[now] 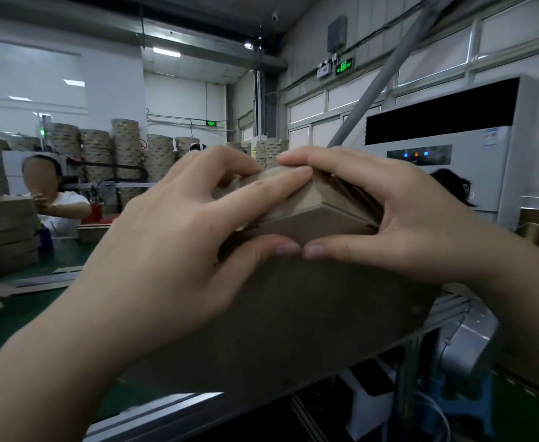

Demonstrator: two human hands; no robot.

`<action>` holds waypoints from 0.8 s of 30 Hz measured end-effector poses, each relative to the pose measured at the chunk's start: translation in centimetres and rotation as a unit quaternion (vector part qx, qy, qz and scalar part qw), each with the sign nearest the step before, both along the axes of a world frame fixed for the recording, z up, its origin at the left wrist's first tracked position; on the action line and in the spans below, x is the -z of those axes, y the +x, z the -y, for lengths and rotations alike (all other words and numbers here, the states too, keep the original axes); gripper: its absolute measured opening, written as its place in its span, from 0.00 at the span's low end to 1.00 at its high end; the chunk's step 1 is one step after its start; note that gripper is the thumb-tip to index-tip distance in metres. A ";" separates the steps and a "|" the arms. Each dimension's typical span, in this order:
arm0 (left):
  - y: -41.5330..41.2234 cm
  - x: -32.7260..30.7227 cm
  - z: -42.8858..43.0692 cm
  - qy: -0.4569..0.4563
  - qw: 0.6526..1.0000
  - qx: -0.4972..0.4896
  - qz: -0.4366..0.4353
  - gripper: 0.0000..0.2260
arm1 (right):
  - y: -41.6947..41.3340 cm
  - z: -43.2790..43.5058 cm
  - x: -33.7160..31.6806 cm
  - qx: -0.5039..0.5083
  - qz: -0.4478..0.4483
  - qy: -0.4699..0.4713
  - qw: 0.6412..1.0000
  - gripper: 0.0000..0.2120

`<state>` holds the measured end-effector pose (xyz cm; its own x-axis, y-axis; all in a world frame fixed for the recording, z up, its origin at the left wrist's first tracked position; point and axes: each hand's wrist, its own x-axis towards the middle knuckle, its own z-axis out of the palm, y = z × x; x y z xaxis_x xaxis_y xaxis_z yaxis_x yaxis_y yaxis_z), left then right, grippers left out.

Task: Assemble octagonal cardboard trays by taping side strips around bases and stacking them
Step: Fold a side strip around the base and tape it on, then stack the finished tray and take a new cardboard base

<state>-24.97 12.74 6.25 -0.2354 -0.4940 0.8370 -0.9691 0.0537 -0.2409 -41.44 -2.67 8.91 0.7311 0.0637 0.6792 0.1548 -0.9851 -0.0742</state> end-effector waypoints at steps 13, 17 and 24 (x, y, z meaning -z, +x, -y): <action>9.1 1.8 7.8 -0.083 0.994 -0.063 0.010 0.27 | 7.9 8.2 0.1 0.120 0.157 -0.258 0.946 0.33; 14.8 5.2 10.3 -0.065 0.986 -0.085 -0.127 0.22 | 11.8 15.2 0.9 0.166 0.192 -0.308 0.917 0.31; 23.5 13.0 13.8 -0.006 0.954 -0.156 -0.255 0.21 | 20.8 26.8 4.8 0.185 0.190 -0.377 0.887 0.27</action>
